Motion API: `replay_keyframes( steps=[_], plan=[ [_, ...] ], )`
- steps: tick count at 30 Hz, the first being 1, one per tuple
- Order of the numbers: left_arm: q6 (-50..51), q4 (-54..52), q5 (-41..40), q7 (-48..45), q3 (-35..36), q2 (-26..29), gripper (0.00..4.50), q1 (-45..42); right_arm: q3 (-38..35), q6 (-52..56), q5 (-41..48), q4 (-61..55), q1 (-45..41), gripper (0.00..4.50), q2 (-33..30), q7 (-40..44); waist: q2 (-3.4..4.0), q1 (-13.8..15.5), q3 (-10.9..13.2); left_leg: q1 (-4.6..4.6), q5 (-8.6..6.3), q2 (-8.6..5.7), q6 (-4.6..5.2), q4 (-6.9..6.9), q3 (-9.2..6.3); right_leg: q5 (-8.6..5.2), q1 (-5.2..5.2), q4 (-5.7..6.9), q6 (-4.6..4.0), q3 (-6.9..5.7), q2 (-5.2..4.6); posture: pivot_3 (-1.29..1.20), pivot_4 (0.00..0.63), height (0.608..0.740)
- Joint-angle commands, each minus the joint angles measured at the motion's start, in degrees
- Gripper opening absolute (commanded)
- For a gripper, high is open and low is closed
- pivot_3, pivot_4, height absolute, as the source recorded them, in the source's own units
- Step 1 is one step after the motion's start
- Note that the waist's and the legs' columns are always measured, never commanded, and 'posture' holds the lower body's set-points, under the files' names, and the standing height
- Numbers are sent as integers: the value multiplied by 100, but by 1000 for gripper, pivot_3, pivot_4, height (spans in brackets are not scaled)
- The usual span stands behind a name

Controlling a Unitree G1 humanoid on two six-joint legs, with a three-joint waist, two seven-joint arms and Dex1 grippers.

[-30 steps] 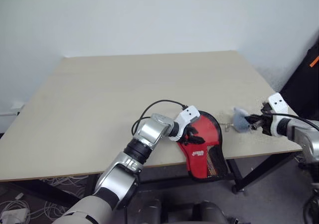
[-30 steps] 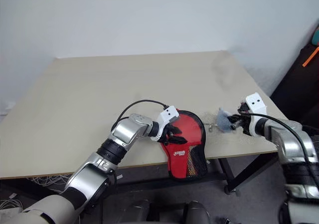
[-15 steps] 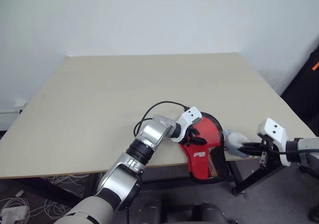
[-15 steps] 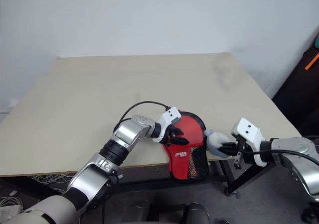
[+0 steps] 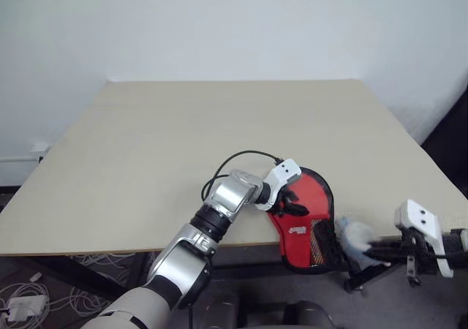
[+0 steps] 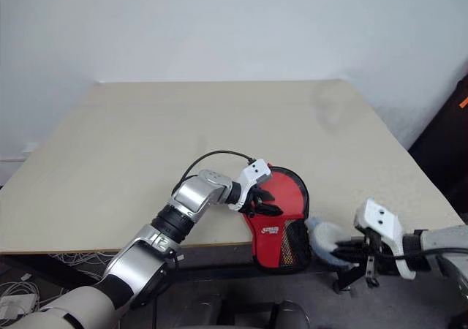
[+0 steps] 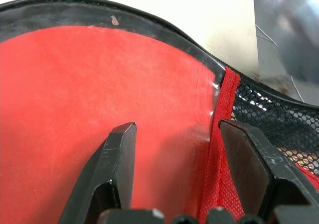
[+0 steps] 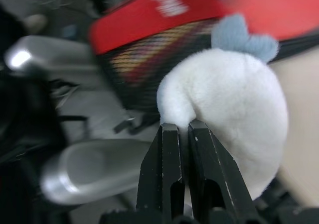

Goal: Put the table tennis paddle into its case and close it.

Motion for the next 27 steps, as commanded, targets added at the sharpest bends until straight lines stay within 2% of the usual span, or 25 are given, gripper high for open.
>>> replay_keyframes(
  steps=[1,5,9,13,17,22,27],
  plan=[
    [226,577,175,31,-320,80,2771,225,-299,-123,109,-549,366,13,-50,219,-1,-2,-3,0,-1,0,1,2,0,0,1,0,0,1,-1,0,0,740],
    [187,640,186,20,-338,60,2771,198,-346,-149,191,-1054,691,13,-40,269,-3,-7,-8,1,-1,1,1,3,-7,0,5,-1,1,1,0,0,0,740],
    [121,733,209,16,-346,37,2771,153,-254,-196,207,-1244,637,13,-117,330,0,-9,-10,0,-2,4,1,2,-17,0,8,-8,1,1,0,0,0,740],
    [78,809,201,28,-301,-1,2771,85,-121,-358,-6,-1122,638,13,-118,305,13,-8,-20,-2,-2,11,0,-20,-37,1,27,-64,1,-3,8,0,0,740],
    [24,847,221,56,-280,8,2771,92,118,-411,-291,-689,307,13,-33,-72,12,-8,-32,2,-2,10,0,-36,-48,1,45,-94,1,0,10,0,0,740],
    [44,794,216,12,-297,36,2771,113,97,-138,88,-430,-102,1415,-21,-25,9,-8,-34,5,-2,7,0,-34,-47,1,46,-96,1,-6,9,0,0,740],
    [14,890,206,-5,-233,85,2771,22,-160,137,401,-420,-652,3186,-112,-99,12,-12,-35,4,-2,8,0,-34,-52,1,46,-95,1,-32,9,0,0,740]
  ],
)
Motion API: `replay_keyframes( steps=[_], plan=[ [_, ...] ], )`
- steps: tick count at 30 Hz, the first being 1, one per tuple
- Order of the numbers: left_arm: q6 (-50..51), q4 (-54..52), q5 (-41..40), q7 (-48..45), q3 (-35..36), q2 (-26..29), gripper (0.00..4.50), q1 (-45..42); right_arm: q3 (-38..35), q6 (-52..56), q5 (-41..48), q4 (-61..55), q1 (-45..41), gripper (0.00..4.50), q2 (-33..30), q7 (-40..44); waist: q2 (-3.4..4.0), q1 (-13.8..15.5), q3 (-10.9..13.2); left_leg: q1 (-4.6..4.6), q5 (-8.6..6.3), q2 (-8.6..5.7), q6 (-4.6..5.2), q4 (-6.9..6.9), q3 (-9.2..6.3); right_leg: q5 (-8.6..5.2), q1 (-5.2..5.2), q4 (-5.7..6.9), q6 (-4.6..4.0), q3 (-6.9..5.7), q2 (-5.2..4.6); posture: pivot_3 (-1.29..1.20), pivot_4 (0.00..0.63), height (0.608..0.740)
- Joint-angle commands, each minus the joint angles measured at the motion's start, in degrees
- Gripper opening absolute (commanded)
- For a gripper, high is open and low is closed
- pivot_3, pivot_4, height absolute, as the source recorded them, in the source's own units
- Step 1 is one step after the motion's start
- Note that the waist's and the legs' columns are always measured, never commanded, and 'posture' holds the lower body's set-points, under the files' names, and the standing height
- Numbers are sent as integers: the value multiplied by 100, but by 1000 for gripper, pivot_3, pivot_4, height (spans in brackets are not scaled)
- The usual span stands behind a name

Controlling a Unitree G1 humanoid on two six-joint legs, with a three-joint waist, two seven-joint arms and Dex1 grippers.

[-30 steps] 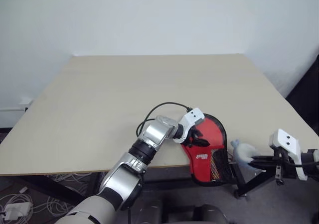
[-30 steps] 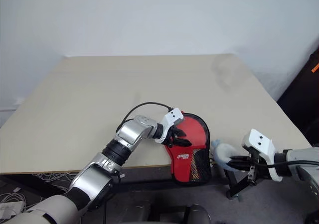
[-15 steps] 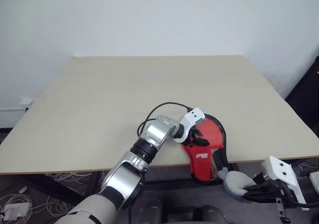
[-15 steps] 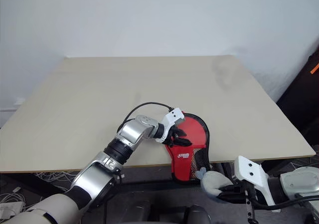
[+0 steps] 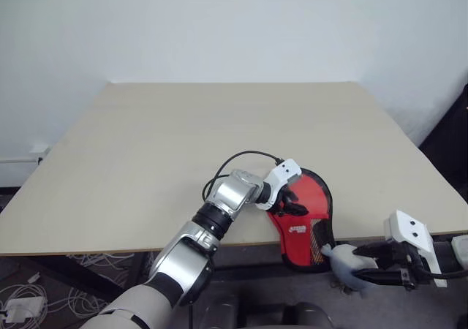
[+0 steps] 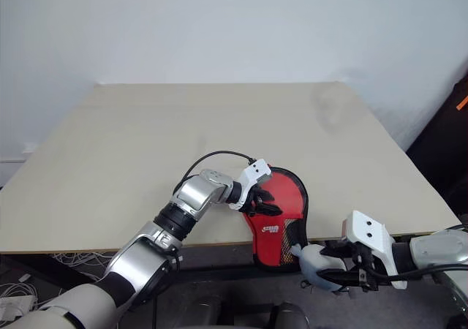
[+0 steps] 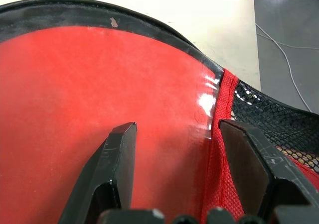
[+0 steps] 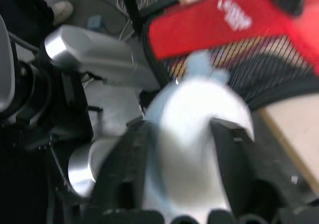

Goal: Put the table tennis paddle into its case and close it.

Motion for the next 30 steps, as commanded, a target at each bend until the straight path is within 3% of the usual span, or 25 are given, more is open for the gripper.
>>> replay_keyframes(
  steps=[1,3,6,10,17,23,30],
  plan=[
    [165,522,184,17,-219,139,2771,159,-358,299,429,1,-547,3584,-100,-116,2,-9,-1,0,0,0,0,0,0,0,0,-1,0,0,0,0,0,740],
    [150,537,177,13,-189,163,2771,136,-372,546,667,84,-1008,4252,-68,-273,1,-13,0,0,0,0,0,1,0,0,-1,-1,0,-4,-1,0,0,740],
    [128,425,89,-67,-93,225,2771,127,-126,977,950,439,-2017,4252,260,-855,5,-53,0,-3,0,1,0,-2,-2,0,-1,-6,0,-6,-1,0,0,740],
    [43,111,-173,-318,190,392,2771,108,289,1486,798,1192,-3228,4252,1283,-2171,-1,-145,-2,-9,0,2,-1,-24,-16,1,-4,-10,-1,8,0,0,0,740],
    [117,-843,-946,-1295,704,1277,2771,67,957,1712,-3,2752,-4301,4252,2824,-3851,3,-180,34,-14,12,-31,-37,-15,8,17,-76,75,-25,7,3,0,0,740],
    [184,-1433,-1118,-1904,580,2150,2771,356,1113,1687,-415,4005,-4936,4252,3693,-4554,11,-178,40,-19,13,-44,-36,5,56,-6,-100,114,-16,62,16,0,0,740],
    [223,-1532,-1057,-1666,583,2358,2771,584,1231,1810,-525,4775,-5183,4252,3896,-4401,32,-171,54,-17,-38,-47,-3,47,64,-15,-79,110,6,76,6,0,0,740]
  ],
)
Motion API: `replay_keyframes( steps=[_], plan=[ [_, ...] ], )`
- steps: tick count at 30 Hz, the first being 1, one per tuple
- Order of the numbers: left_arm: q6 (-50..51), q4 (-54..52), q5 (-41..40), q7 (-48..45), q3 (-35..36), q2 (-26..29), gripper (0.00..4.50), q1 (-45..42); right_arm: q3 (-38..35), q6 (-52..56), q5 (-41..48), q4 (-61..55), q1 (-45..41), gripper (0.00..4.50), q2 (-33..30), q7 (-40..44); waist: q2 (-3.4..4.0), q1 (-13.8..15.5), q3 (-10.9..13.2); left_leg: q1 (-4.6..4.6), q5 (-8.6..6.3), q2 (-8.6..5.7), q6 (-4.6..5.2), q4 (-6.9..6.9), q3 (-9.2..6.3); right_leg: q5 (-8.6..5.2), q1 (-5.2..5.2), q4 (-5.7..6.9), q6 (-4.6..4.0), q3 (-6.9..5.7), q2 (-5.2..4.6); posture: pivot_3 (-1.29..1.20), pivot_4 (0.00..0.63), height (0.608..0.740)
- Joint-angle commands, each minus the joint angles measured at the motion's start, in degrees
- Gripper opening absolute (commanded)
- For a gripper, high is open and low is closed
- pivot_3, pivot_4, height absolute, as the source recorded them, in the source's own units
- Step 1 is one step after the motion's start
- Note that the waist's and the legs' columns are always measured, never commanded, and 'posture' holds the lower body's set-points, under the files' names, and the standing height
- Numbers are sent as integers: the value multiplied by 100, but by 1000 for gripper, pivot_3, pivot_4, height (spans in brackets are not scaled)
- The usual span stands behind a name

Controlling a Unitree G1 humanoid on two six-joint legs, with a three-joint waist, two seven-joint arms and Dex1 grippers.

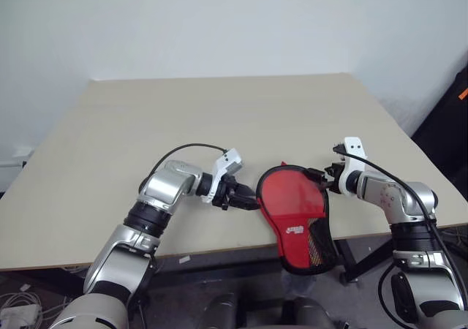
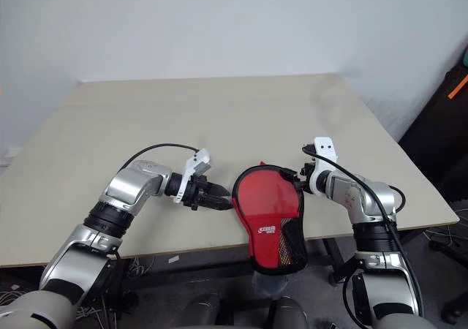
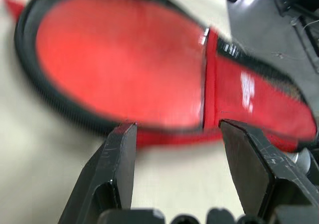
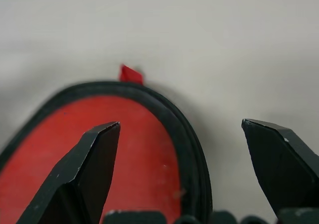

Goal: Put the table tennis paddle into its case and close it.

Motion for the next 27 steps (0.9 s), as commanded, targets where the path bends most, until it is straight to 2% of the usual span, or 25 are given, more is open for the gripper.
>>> replay_keyframes(
  steps=[1,7,8,11,15,17,18,19,20,22,27],
  plan=[
    [27,-235,-62,164,31,-74,2771,-9,-128,61,38,219,-214,4252,37,107,1,-2,1,0,-2,0,4,2,0,5,-1,0,-1,0,-1,0,0,740],
    [143,-459,-137,370,-77,-328,2771,91,-49,54,-96,589,-304,4252,-5,175,6,-20,1,8,1,12,0,5,-1,16,-2,10,-8,0,8,0,0,740],
    [159,-467,-144,402,-79,-370,2771,90,-30,36,-109,598,-315,4091,8,196,6,-23,1,8,2,13,-1,5,-1,16,-3,11,-9,0,9,0,0,740],
    [195,-499,-168,451,-85,-421,2771,96,94,-190,-171,466,-269,3369,25,351,7,-27,1,7,3,13,-1,5,0,17,-3,12,-9,0,12,0,0,740],
    [156,-370,-134,561,-87,-442,2771,73,176,-230,-150,273,-203,1915,49,533,8,-29,1,8,3,14,-1,6,3,17,-3,12,-8,2,14,0,0,740],
    [128,-320,-135,592,-65,-444,2771,58,275,-266,-131,76,-135,1325,13,699,8,-29,1,7,3,14,-1,7,3,17,-2,13,-8,2,14,0,0,740],
    [125,-306,-147,603,-51,-448,2771,51,294,-274,-127,-4,-107,868,1,756,8,-29,1,7,3,14,-1,7,3,17,-2,13,-8,2,14,0,0,740],
    [129,-299,-165,619,-24,-449,2771,53,278,-316,-92,-97,-88,687,1,828,8,-28,1,7,3,14,-1,7,3,17,-2,13,-8,2,14,0,0,740],
    [128,-290,-176,630,-8,-450,2771,57,233,-361,-45,-173,-82,216,12,888,8,-29,1,7,3,14,-1,6,2,17,-2,12,-8,2,14,0,0,740],
    [107,-270,-181,653,-6,-454,2771,78,103,-433,115,-377,-69,25,40,1067,9,-37,1,7,3,14,-1,5,3,17,-4,12,-8,3,14,0,0,740],
    [68,-192,-164,747,-49,-515,2771,124,-418,-413,862,-1116,-59,25,186,1477,13,-28,3,10,3,18,-1,5,1,22,-2,13,1,2,19,0,0,740]
  ],
)
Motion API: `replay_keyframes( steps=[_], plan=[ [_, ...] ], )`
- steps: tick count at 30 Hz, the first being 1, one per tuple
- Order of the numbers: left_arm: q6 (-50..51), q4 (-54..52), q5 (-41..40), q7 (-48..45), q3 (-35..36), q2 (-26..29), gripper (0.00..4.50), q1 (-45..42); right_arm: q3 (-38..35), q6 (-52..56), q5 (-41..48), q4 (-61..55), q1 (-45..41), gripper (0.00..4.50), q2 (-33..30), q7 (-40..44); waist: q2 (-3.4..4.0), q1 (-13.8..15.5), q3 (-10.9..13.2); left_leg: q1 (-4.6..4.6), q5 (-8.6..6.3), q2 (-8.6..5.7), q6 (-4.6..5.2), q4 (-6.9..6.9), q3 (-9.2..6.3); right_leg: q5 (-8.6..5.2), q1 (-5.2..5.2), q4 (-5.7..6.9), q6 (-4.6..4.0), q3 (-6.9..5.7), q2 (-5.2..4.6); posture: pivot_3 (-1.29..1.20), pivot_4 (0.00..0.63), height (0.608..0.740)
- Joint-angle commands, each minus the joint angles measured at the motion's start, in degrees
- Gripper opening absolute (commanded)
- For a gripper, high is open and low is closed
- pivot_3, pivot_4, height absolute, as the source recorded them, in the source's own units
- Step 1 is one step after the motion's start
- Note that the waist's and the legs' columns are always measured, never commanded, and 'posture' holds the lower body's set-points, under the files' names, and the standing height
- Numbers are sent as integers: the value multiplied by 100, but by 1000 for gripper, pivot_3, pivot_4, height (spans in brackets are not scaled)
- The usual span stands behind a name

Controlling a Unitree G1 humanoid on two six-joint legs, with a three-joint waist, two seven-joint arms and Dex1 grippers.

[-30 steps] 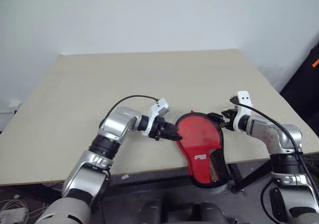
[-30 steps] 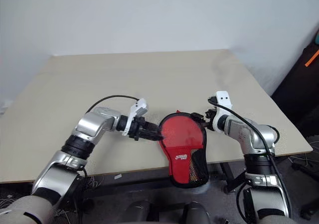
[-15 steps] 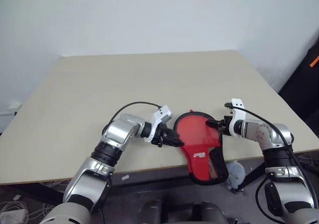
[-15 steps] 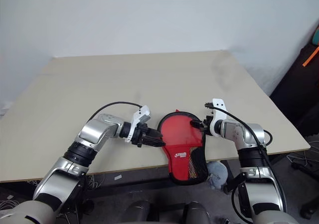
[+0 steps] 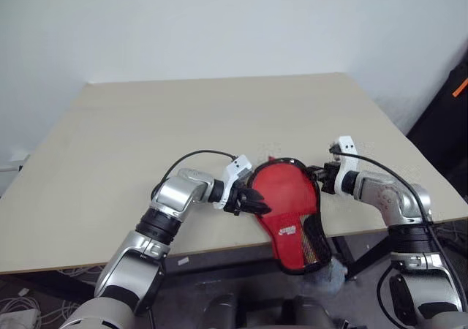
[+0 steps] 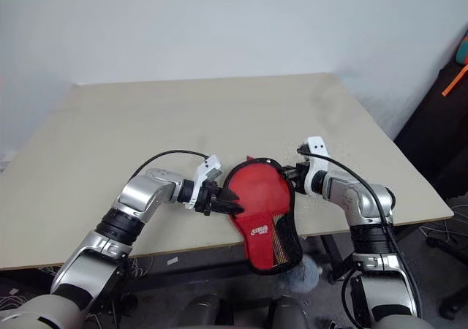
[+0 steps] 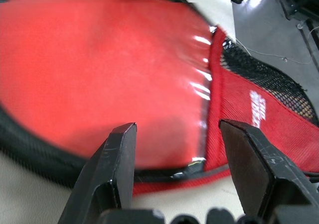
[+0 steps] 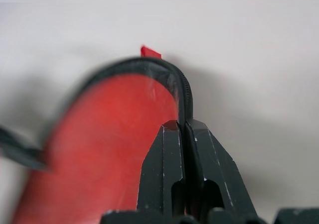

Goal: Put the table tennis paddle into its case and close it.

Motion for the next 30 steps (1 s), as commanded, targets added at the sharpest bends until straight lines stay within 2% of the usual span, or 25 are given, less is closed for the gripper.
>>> replay_keyframes(
  steps=[1,5,11,17,20,26,30],
  plan=[
    [-53,-7,-29,96,17,-85,2771,-18,-411,76,796,-733,-150,25,151,378,0,8,0,1,0,0,0,2,0,0,2,0,-1,0,0,0,0,740],
    [-33,-36,-60,124,38,-129,2771,9,-778,223,1167,-816,-358,25,394,116,2,32,-1,5,3,-2,7,16,-5,5,5,-1,-9,-2,-9,0,0,740],
    [-11,-130,-113,118,113,-112,2771,58,-1488,-490,848,328,-1213,25,934,-1300,29,29,17,-10,5,-8,4,16,10,75,-22,-17,-13,2,-26,0,0,740],
    [3,-212,-129,181,202,-97,2771,125,-1708,-1366,540,1482,-1779,25,1031,-2003,38,5,21,-19,39,-2,-20,-11,22,81,-58,-4,-16,31,12,0,0,740],
    [71,-338,-175,255,255,-90,2771,211,-1829,-1994,341,2208,-2018,25,1054,-2339,43,-15,29,-20,68,-7,-39,-24,73,84,-80,-5,-12,102,51,0,0,740],
    [163,-527,-226,371,329,-42,2771,372,-2063,-2898,259,2906,-2430,25,1080,-2499,44,-148,31,-4,54,22,-3,-28,122,92,-87,-7,-10,161,72,0,0,740],
    [202,-611,-291,446,352,-16,2771,424,-2095,-2940,294,3323,-2664,25,1051,-2470,44,-220,31,0,53,30,1,-29,131,103,-90,-6,-11,172,74,0,0,740]
  ],
)
